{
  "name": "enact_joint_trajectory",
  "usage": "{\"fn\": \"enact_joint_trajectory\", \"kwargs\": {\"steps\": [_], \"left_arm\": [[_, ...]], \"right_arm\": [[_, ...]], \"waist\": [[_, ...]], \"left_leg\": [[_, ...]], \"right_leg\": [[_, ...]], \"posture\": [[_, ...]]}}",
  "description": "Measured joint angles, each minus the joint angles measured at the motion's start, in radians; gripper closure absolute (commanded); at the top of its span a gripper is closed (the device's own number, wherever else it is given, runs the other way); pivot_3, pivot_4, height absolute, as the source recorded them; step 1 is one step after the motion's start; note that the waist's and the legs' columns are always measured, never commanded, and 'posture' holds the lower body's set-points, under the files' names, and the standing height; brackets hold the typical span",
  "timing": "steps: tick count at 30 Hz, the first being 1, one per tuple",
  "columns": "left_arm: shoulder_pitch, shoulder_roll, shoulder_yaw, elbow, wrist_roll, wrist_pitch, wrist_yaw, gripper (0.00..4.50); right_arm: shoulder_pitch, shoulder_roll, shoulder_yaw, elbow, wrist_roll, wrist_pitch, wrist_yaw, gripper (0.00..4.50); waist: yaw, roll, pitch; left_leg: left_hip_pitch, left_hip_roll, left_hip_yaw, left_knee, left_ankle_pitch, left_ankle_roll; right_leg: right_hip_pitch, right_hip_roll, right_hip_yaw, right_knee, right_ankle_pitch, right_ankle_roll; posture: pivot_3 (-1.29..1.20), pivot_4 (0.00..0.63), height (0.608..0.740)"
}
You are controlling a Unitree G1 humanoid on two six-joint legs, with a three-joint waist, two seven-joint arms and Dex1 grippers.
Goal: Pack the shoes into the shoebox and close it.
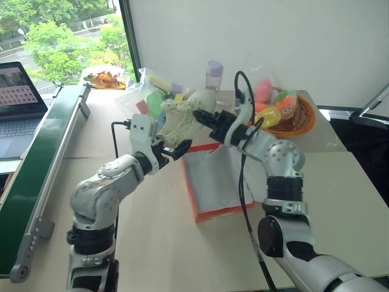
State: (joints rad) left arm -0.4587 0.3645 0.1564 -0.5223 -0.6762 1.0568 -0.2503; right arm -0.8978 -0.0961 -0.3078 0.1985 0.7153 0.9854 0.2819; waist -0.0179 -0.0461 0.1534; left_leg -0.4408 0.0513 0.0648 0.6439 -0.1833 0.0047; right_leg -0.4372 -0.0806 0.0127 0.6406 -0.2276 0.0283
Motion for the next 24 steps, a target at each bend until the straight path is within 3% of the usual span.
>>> {"fn": "enact_joint_trajectory", "kwargs": {"steps": [5, 11, 17, 24], "left_arm": [[0.046, 0.080, 0.034, -0.030, -0.051, 0.035, -0.042, 0.00], [0.107, 0.157, 0.024, -0.016, -0.011, 0.008, -0.069, 0.00], [0.120, 0.139, -0.061, 0.002, 0.052, -0.054, -0.074, 0.00], [0.169, 0.155, -0.104, -0.007, 0.098, -0.094, -0.094, 0.00]], "right_arm": [[-0.067, -0.100, 0.008, -0.002, 0.005, 0.041, 0.003, 4.02], [-0.156, -0.372, 0.185, -0.079, -0.025, 0.355, 0.023, 4.02], [-0.209, -0.413, 0.300, -0.112, 0.010, 0.609, 0.101, 4.02], [-0.081, -0.462, 0.473, -0.154, -0.037, 0.600, 0.153, 4.02]], "waist": [[0.000, 0.000, 0.000], [0.003, 0.002, 0.001], [0.002, 0.002, 0.001], [0.005, 0.002, 0.001]], "left_leg": [[0.000, 0.000, 0.000, 0.000, 0.000, 0.000], [0.000, 0.000, 0.000, 0.000, 0.000, 0.000], [0.000, 0.001, 0.000, 0.000, 0.000, 0.000], [-0.001, 0.001, 0.000, 0.000, 0.000, 0.000]], "right_leg": [[0.000, 0.001, 0.000, 0.000, 0.000, 0.000], [0.000, 0.001, 0.001, -0.001, 0.000, -0.001], [0.000, 0.002, 0.001, -0.001, 0.000, -0.001], [-0.001, 0.002, 0.001, -0.001, 0.000, -0.001]], "posture": [[0.00, 0.150, 0.740], [0.00, 0.150, 0.740], [0.00, 0.150, 0.740], [0.00, 0.150, 0.740]]}}
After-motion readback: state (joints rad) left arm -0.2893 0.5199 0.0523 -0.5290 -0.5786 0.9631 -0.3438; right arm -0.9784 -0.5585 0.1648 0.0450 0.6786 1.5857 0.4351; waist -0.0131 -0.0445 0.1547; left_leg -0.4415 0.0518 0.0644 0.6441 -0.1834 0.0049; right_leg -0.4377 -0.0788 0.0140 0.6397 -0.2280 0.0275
